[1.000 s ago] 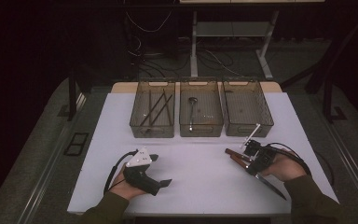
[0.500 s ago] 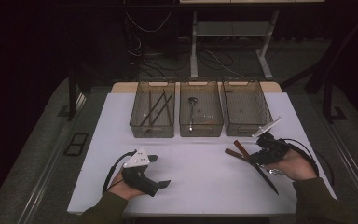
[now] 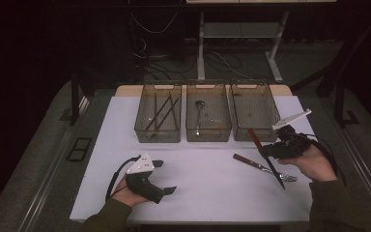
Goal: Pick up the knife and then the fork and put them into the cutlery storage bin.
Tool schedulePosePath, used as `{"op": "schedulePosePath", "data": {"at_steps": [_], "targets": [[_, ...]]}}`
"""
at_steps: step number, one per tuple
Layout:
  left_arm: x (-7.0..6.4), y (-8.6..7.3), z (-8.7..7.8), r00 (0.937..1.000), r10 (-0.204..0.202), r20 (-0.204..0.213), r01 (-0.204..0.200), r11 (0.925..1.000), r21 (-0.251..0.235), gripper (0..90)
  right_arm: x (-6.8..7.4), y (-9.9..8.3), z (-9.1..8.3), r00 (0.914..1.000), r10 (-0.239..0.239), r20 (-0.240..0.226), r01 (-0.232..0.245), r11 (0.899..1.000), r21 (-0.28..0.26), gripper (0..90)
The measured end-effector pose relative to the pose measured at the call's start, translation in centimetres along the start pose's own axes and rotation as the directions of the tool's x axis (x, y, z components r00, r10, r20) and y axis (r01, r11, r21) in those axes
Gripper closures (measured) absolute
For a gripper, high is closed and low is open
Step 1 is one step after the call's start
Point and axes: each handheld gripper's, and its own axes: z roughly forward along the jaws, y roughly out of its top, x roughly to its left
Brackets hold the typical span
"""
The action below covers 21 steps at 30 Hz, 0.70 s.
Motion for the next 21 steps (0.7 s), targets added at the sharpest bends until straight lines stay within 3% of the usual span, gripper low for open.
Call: {"op": "schedulePosePath", "data": {"at_steps": [11,21], "targets": [[0.0,-0.1,-0.1,0.9999,-0.012,-0.004,0.012,0.9999,0.010,0.0,-1.7,3.1,-2.5,0.9978,0.031,0.059,-0.025,0.995,-0.096,77.6],[0.3,-0.5,-0.7,0.9999,-0.014,0.001,0.014,0.9998,0.012,0.0,-3.5,6.9,-4.7,0.9944,0.030,0.101,-0.011,0.983,-0.183,77.5]]}}
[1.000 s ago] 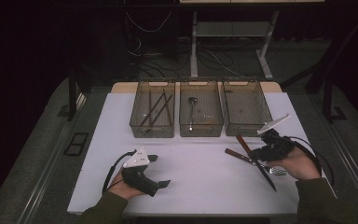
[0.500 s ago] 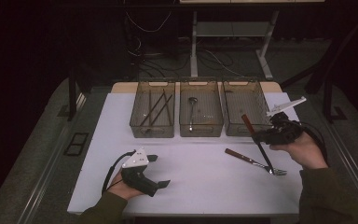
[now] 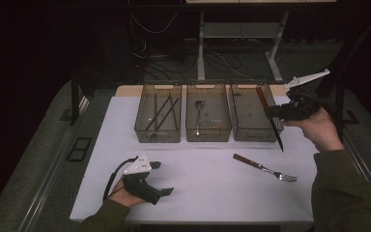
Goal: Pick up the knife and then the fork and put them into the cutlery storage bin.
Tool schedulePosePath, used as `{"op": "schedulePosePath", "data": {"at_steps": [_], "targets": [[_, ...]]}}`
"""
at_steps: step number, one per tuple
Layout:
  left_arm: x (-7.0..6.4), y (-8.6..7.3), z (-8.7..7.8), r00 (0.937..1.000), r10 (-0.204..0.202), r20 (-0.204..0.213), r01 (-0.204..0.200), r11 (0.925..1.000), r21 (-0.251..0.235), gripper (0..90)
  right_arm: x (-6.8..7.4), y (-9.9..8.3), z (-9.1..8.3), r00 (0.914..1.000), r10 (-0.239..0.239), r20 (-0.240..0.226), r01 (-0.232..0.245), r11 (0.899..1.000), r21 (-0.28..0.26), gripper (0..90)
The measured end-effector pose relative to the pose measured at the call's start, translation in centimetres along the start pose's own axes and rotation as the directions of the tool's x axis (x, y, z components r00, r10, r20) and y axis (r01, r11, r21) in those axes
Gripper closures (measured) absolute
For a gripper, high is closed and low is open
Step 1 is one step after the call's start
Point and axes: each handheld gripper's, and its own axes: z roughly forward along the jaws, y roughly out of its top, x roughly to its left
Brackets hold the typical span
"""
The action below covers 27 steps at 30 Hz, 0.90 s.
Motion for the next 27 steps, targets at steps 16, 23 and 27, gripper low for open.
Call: {"op": "schedulePosePath", "data": {"at_steps": [16,23,27], "targets": [[0.0,0.2,-0.1,1.0000,0.007,0.001,-0.007,1.0000,-0.005,0.0,-3.7,4.3,2.0,0.9942,0.035,0.101,-0.025,0.994,-0.102,77.5],[0.0,0.2,-0.1,0.9999,0.011,0.002,-0.011,0.9999,-0.005,0.0,-5.4,4.1,4.0,0.9888,0.056,0.138,-0.044,0.995,-0.091,77.5],[-0.1,0.2,-0.1,0.9999,0.013,0.003,-0.013,0.9999,-0.010,0.0,-6.1,3.9,4.9,0.9856,0.081,0.148,-0.068,0.993,-0.096,77.5]]}}
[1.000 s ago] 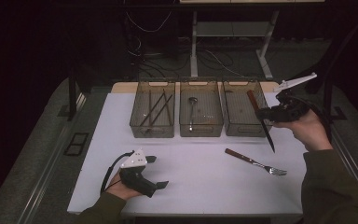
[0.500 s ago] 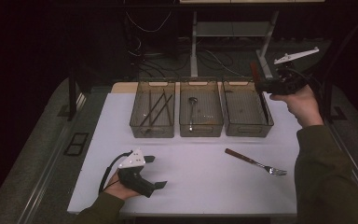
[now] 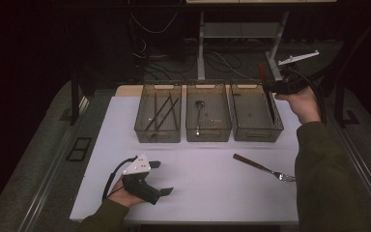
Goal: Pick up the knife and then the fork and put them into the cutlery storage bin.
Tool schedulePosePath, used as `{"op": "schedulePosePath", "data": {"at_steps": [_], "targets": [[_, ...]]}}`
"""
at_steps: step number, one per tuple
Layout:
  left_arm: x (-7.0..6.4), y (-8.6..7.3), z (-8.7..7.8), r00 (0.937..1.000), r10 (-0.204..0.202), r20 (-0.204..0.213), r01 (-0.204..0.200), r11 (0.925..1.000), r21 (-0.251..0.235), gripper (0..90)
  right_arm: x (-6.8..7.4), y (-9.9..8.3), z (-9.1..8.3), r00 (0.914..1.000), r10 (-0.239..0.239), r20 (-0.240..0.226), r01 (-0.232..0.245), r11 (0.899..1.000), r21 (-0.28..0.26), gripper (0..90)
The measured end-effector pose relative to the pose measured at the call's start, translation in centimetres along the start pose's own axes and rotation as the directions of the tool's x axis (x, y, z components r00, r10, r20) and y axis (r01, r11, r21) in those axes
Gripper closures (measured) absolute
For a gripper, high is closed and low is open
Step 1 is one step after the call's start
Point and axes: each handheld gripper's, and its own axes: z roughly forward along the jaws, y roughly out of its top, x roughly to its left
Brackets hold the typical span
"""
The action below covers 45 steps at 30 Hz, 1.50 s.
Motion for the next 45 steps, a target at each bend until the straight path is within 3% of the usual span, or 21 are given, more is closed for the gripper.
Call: {"op": "schedulePosePath", "data": {"at_steps": [4,15,27,31,32,34,36,41,45], "targets": [[-0.1,0.0,-0.1,1.0000,0.007,-0.005,-0.007,1.0000,-0.001,0.0,-0.3,-0.7,1.2,0.9999,0.010,-0.005,-0.010,1.000,0.003,77.5],[-0.1,0.0,-0.2,1.0000,0.007,-0.003,-0.007,1.0000,-0.006,0.0,-0.2,-3.2,4.9,0.9998,-0.011,0.015,0.008,0.991,0.132,77.5],[-0.1,0.0,-0.2,1.0000,0.008,-0.004,-0.009,1.0000,-0.005,0.0,-0.8,-4.5,5.9,0.9998,-0.009,0.018,0.006,0.980,0.199,77.4],[-0.1,0.0,-0.2,1.0000,0.008,-0.004,-0.008,1.0000,-0.004,0.0,-0.9,-4.8,6.3,0.9990,-0.013,0.043,0.003,0.976,0.217,76.5],[-0.1,0.0,-0.2,1.0000,0.009,-0.004,-0.009,1.0000,-0.004,0.0,-1.1,-4.9,6.4,0.9994,0.004,0.035,-0.011,0.977,0.212,74.1],[-0.1,0.0,-0.2,1.0000,0.006,-0.004,-0.006,1.0000,-0.005,0.0,-1.1,-5.0,6.6,0.9983,0.009,0.057,-0.022,0.976,0.218,56.9],[-0.1,0.0,-0.2,1.0000,0.006,-0.005,-0.006,1.0000,-0.004,0.0,-1.1,-5.1,6.5,0.9976,0.017,0.066,-0.031,0.978,0.208,50.5],[-0.1,0.0,-0.2,1.0000,0.003,-0.008,-0.003,1.0000,-0.004,0.0,-1.3,-5.1,5.6,0.9982,0.028,0.053,-0.037,0.985,0.169,43.1],[-0.1,0.0,-0.2,1.0000,-0.004,-0.009,0.004,1.0000,-0.004,0.0,-0.9,-5.1,4.2,0.9995,0.031,0.003,-0.032,0.992,0.119,38.9]]}}
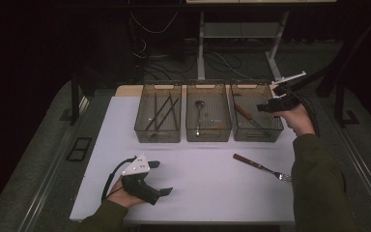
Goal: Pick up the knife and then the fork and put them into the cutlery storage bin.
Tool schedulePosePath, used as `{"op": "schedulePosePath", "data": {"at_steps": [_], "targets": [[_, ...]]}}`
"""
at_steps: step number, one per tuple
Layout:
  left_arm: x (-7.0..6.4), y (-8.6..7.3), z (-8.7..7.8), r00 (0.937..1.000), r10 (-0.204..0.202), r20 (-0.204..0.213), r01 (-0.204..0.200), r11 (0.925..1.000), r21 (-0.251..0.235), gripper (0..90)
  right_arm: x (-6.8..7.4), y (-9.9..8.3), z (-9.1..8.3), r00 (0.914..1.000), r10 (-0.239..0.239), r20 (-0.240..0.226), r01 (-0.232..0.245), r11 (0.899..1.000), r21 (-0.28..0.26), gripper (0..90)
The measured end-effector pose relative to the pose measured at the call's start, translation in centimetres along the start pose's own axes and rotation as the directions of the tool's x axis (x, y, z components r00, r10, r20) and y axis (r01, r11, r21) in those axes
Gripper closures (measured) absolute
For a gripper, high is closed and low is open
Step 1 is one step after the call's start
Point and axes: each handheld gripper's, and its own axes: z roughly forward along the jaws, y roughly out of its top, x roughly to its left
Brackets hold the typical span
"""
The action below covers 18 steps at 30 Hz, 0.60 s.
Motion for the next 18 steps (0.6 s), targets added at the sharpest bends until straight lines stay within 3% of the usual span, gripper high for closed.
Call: {"op": "schedulePosePath", "data": {"at_steps": [5,9,18], "targets": [[-0.1,0.1,0.0,1.0000,-0.004,0.000,0.004,1.0000,0.008,0.0,0.9,-0.3,-2.5,0.9982,-0.028,-0.053,0.024,0.998,-0.065,34.6],[-0.1,0.1,0.0,1.0000,-0.004,-0.002,0.004,0.9999,0.010,0.0,1.9,-0.8,-4.4,0.9960,-0.072,-0.053,0.067,0.993,-0.097,32.8],[-0.1,0.1,0.1,1.0000,-0.004,0.001,0.004,0.9999,0.013,0.0,4.5,-3.0,-6.8,0.9884,-0.124,-0.087,0.114,0.987,-0.115,23.1]]}}
